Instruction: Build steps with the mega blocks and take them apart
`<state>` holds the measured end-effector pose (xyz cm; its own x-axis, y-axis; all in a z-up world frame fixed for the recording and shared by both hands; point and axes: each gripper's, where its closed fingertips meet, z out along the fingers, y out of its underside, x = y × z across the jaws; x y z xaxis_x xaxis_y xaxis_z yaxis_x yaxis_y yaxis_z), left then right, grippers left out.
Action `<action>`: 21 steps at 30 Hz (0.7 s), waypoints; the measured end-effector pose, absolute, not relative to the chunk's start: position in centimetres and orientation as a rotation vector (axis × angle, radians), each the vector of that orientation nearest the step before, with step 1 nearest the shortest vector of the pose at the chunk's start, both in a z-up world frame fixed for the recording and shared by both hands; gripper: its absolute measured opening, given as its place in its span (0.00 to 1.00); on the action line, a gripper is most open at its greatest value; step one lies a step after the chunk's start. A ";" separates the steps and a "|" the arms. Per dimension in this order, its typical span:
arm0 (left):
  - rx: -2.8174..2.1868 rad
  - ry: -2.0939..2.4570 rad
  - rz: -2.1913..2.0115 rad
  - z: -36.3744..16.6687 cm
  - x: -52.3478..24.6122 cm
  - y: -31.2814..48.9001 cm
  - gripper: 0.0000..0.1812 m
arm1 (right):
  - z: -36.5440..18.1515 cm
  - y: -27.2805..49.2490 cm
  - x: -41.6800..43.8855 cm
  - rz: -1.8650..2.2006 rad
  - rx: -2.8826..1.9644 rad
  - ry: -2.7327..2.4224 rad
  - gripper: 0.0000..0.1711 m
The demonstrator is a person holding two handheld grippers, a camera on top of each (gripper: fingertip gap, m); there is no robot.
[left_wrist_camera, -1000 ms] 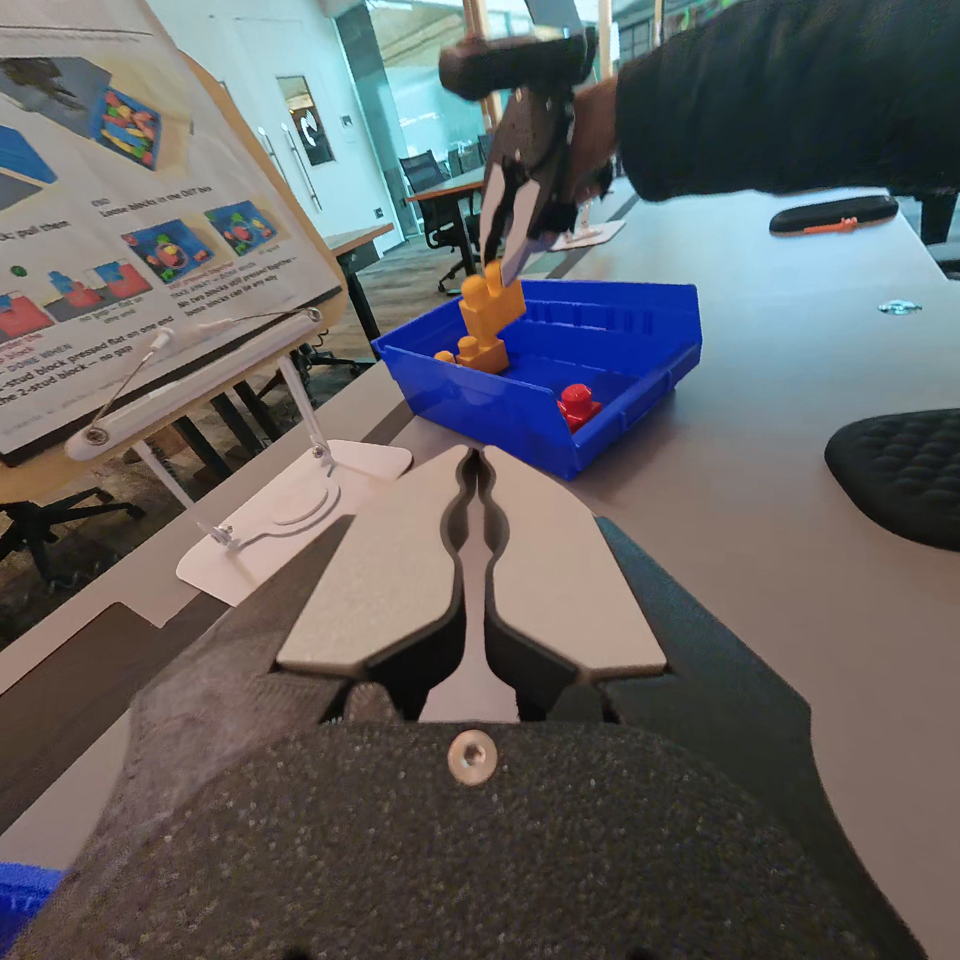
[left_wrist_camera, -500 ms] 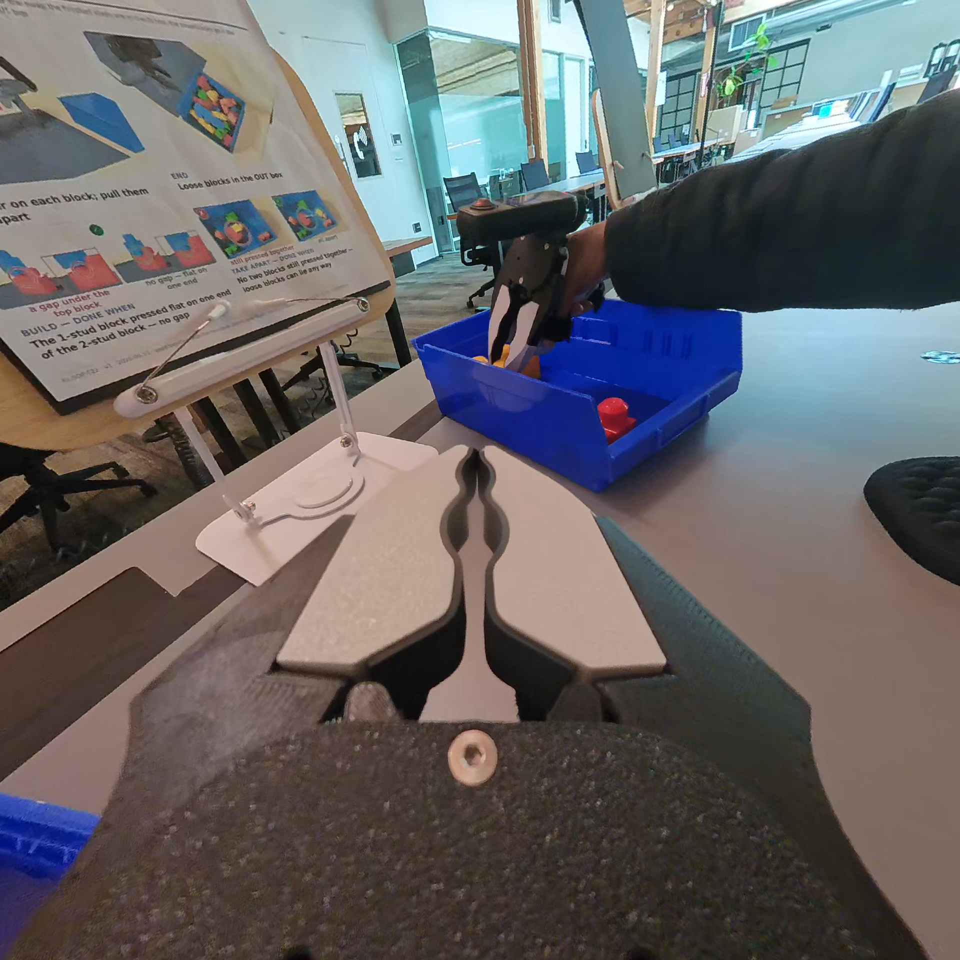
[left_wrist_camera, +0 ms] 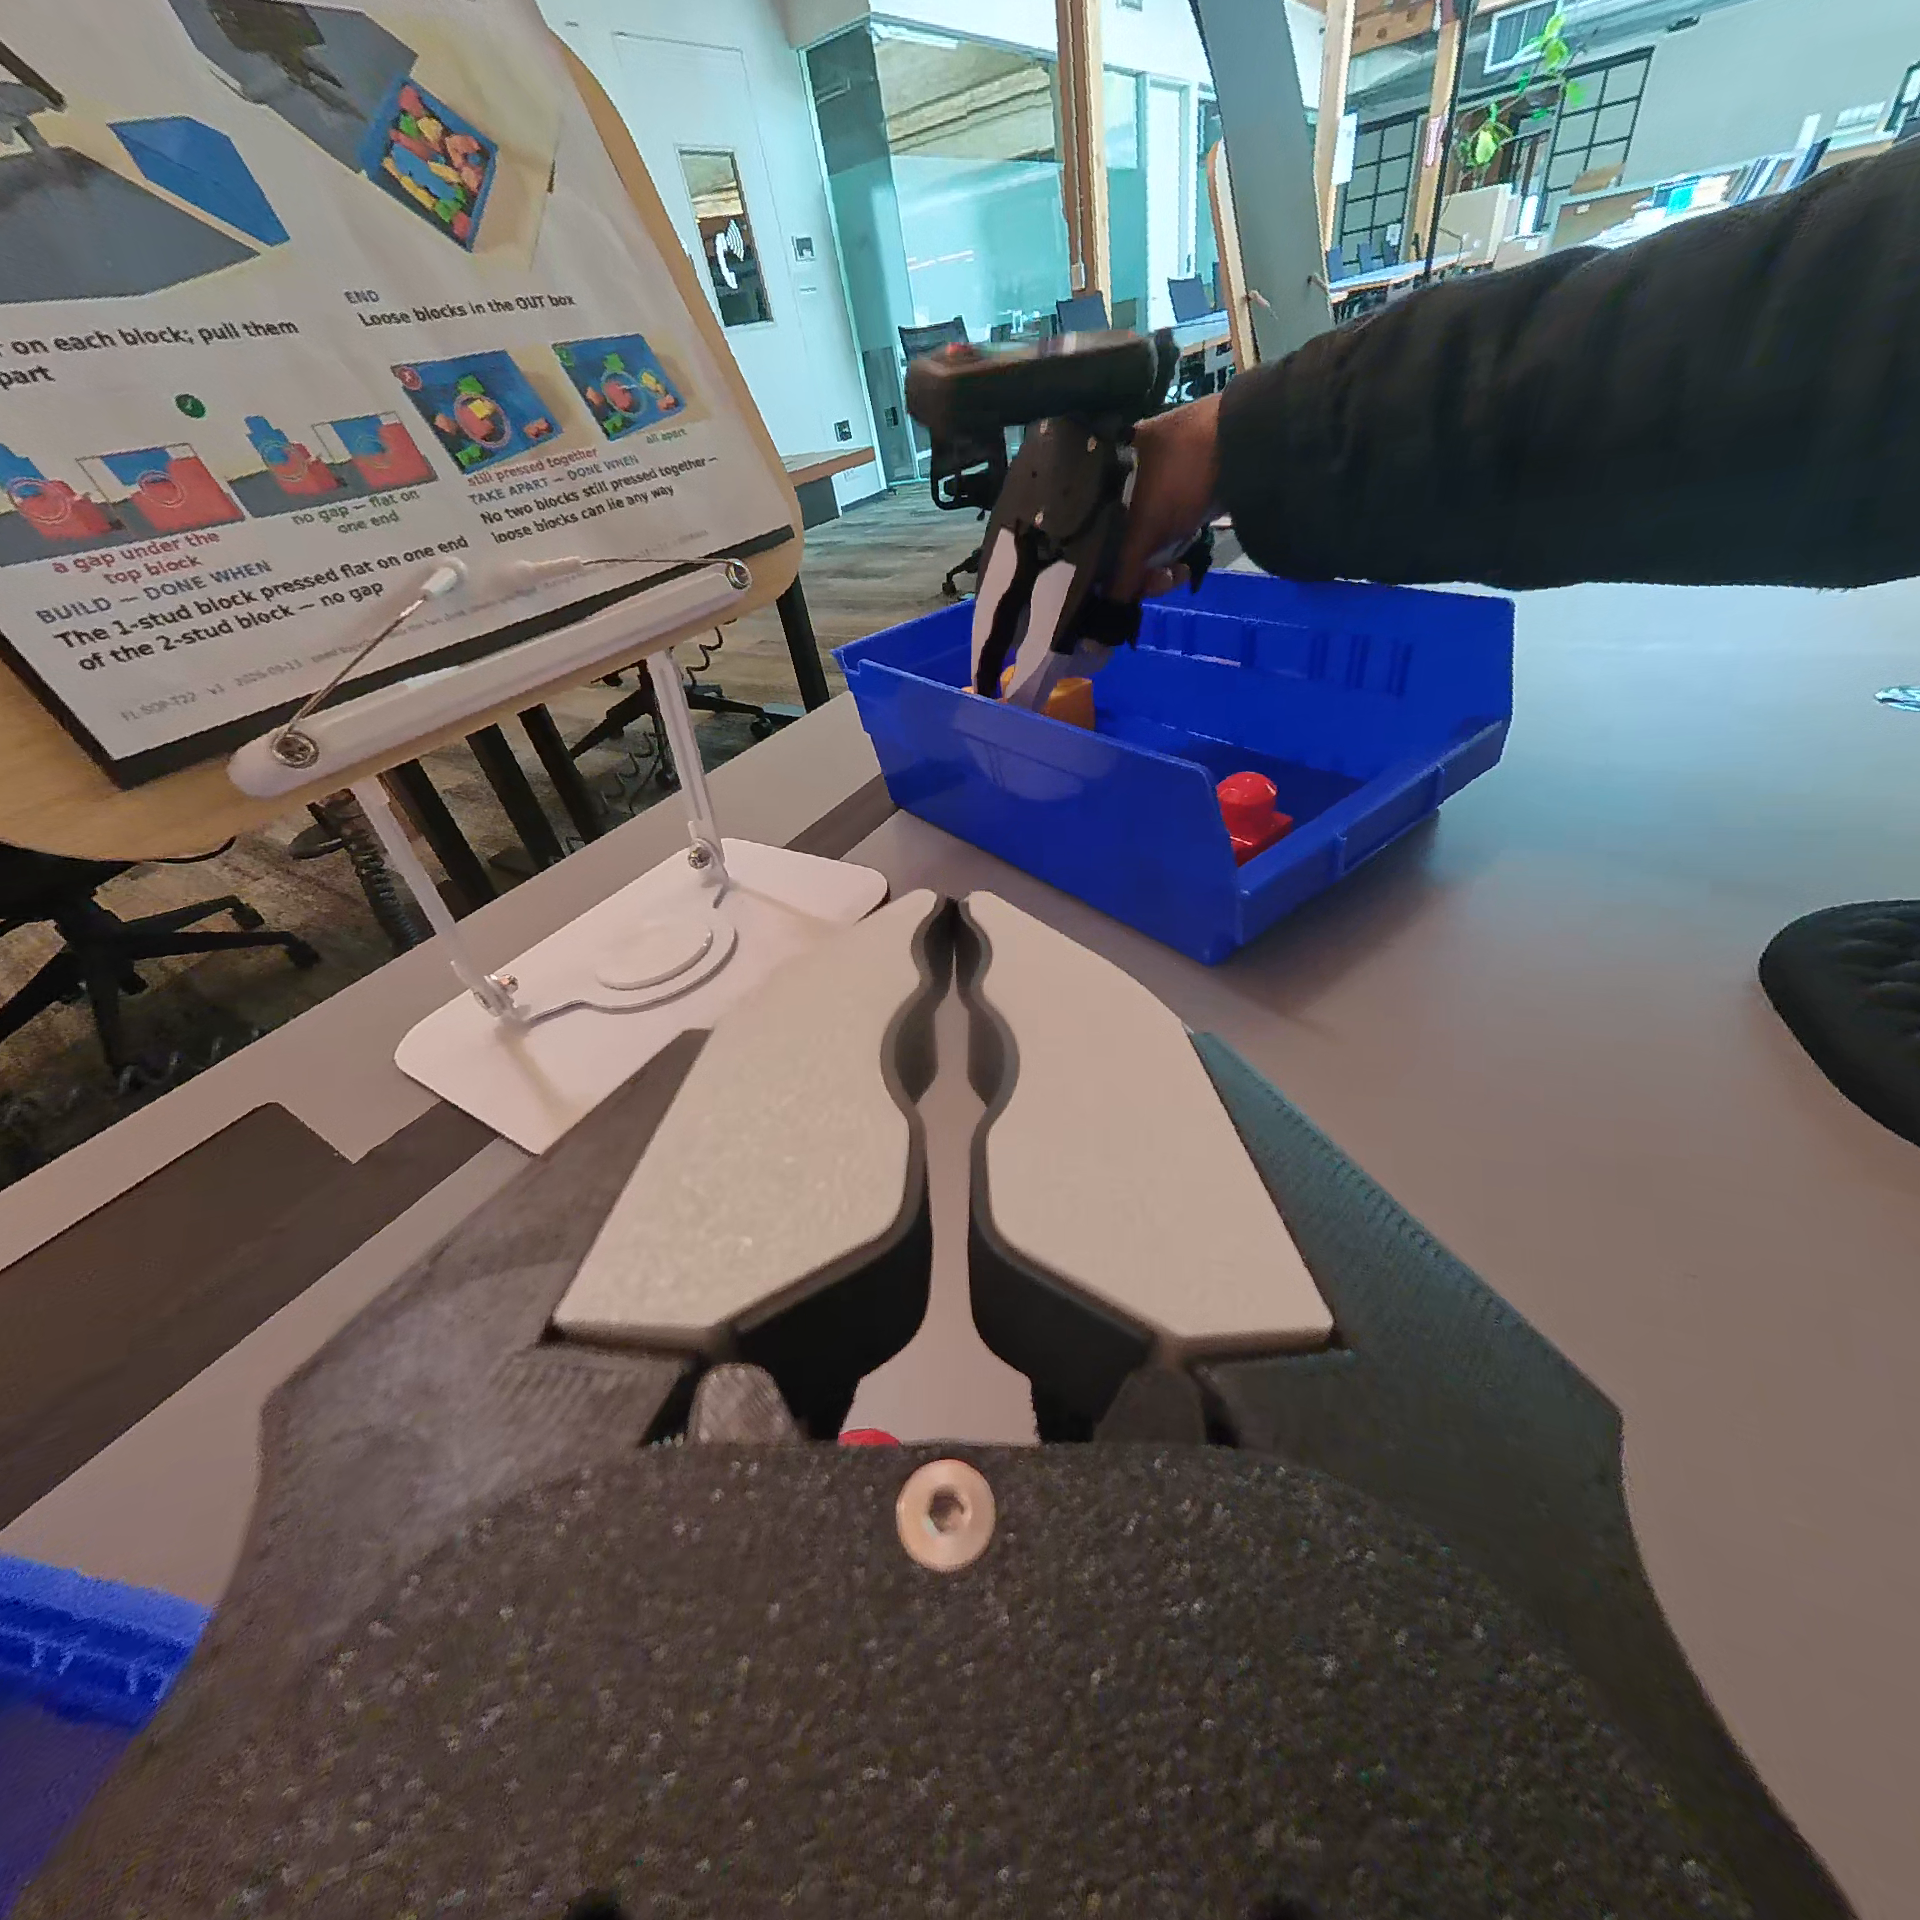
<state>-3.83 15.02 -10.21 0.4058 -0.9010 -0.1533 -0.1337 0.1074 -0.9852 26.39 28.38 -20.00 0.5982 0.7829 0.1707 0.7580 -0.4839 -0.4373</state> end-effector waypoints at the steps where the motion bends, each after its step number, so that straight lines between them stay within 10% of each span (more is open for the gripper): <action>1: -1.361 1.018 -0.738 -10.2 -3.9 15.1 0.00 | -19.0 28.4 26.0 0.079 -2.332 -1.212 0.18; 21: -1.612 1.292 -0.457 -13.4 -7.5 16.4 0.12 | -10.1 17.2 8.5 0.336 -1.729 -1.271 0.21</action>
<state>-7.52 16.37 -13.41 0.3629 -0.8912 -0.2723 -0.5216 0.0479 -0.8518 8.52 17.24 -10.11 0.4264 0.8570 0.2895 0.6015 -0.0296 -0.7983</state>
